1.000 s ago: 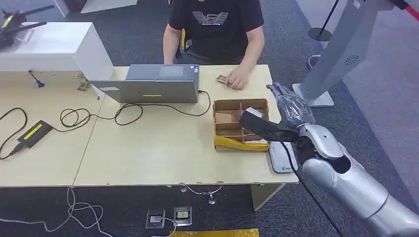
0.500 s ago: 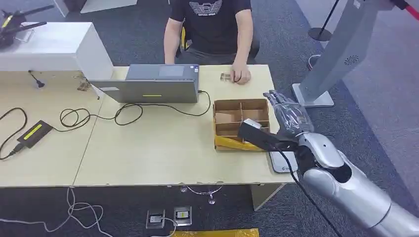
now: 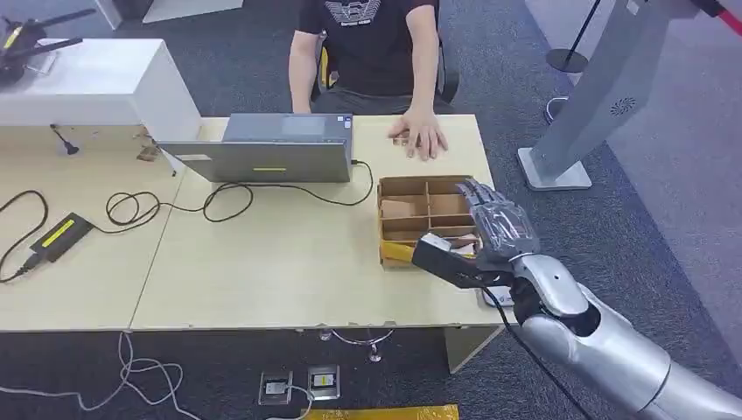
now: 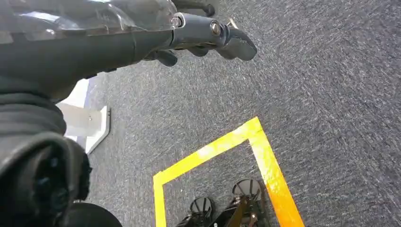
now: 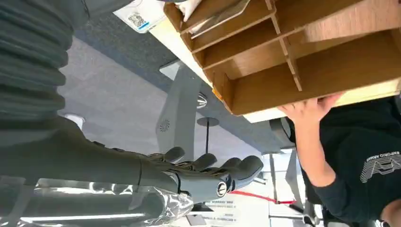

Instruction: Pass the card to the sensor for recognition and then transmit it.

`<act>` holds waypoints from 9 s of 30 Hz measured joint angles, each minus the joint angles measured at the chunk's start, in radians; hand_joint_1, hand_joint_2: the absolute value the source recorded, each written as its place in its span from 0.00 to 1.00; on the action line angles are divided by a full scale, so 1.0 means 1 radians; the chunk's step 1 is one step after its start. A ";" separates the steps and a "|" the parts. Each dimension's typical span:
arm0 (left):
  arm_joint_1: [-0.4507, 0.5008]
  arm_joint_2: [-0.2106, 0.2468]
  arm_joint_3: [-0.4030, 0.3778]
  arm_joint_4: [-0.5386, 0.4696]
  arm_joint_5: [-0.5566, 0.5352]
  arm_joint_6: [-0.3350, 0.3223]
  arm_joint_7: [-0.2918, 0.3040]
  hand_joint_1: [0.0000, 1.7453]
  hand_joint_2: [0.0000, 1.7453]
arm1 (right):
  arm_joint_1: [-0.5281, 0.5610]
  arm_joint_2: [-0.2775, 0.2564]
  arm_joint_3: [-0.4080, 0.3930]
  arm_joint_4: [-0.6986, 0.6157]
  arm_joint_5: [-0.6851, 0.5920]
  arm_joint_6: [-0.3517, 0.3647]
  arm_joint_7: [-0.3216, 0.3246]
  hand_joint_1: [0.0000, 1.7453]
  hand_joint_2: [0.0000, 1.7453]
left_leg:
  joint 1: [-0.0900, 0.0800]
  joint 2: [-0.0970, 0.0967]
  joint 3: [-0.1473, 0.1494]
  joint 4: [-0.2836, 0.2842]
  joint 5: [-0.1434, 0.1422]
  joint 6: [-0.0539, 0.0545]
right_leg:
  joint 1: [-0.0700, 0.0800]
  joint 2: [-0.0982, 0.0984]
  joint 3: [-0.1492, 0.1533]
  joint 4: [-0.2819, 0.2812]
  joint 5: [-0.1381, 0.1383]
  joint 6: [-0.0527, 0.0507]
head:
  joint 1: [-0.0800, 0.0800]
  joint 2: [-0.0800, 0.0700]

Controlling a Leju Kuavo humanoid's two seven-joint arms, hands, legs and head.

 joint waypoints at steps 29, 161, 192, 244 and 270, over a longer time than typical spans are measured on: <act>-0.001 0.000 0.000 0.000 0.042 -0.009 0.001 0.00 0.00 | -0.031 0.126 0.086 0.269 0.015 -0.125 -0.115 0.00 1.00 | 0.000 0.000 0.000 0.000 0.000 0.000 | 0.000 0.000 0.000 0.000 0.000 0.000 | 0.000 0.000; -0.001 0.000 0.000 0.000 0.115 0.018 0.016 0.00 0.00 | -0.096 0.255 0.094 0.561 0.108 -0.164 -0.173 1.00 1.00 | 0.000 0.000 0.001 0.000 0.001 -0.001 | 0.000 0.000 0.001 0.000 0.001 -0.001 | 0.000 0.000; -0.001 -0.009 0.000 0.000 0.137 -0.032 -0.011 0.00 0.00 | -0.217 0.282 -0.001 0.412 0.203 -0.397 -0.205 1.00 1.00 | 0.001 0.000 0.000 0.000 0.002 -0.002 | 0.001 0.000 0.001 0.000 0.001 -0.001 | 0.000 0.000; -0.014 -0.023 -0.002 0.000 0.135 -0.054 -0.019 0.00 0.00 | -0.229 0.253 -0.128 0.679 0.095 -0.355 -0.055 0.00 1.00 | 0.001 0.000 0.000 0.000 0.001 -0.002 | 0.001 0.000 0.000 0.000 0.001 -0.001 | 0.000 0.000; 0.003 -0.027 0.000 0.000 0.300 -0.010 -0.021 0.00 0.00 | 0.174 -0.064 -0.601 1.104 -0.904 -0.471 -0.240 0.00 1.00 | 0.004 -0.007 -0.001 0.001 -0.001 -0.001 | 0.005 -0.008 0.004 -0.006 -0.001 -0.002 | 0.000 0.000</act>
